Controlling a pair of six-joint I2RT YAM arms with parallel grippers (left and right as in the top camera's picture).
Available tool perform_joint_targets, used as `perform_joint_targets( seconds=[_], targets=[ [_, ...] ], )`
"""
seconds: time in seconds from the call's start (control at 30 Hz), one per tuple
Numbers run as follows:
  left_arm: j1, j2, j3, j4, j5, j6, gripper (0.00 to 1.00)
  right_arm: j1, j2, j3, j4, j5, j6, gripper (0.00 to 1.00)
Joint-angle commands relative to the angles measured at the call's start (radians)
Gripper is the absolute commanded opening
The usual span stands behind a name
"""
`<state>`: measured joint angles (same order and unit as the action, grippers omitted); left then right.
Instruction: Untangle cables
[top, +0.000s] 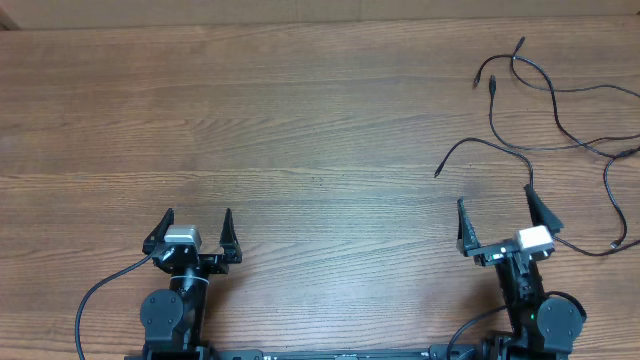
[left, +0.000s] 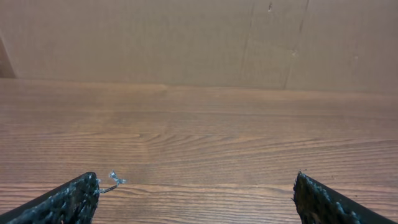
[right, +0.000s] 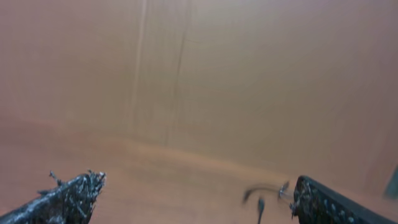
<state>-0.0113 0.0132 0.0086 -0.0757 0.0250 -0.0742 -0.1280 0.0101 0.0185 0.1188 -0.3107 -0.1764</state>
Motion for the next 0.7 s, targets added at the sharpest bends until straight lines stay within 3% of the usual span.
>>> perform_joint_targets(
  seconds=[0.0, 0.17, 0.37, 0.67],
  targets=[
    [0.006, -0.009, -0.004, -0.002, -0.003, 0.015, 1.0, 0.015, -0.008, -0.011, -0.125, 0.003, 0.03, 1.0],
    [0.006, -0.009, -0.004, -0.002, -0.003, 0.015, 0.99, 0.017, -0.008, -0.011, -0.174, 0.058, 0.082, 1.0],
    [0.006, -0.009, -0.004, -0.002, -0.003, 0.015, 1.0, 0.017, -0.008, -0.011, -0.177, 0.2, 0.307, 1.0],
    [0.006, -0.009, -0.004, -0.002, -0.003, 0.015, 1.0, 0.021, -0.008, -0.011, -0.189, 0.154, 0.246, 1.0]
  ],
)
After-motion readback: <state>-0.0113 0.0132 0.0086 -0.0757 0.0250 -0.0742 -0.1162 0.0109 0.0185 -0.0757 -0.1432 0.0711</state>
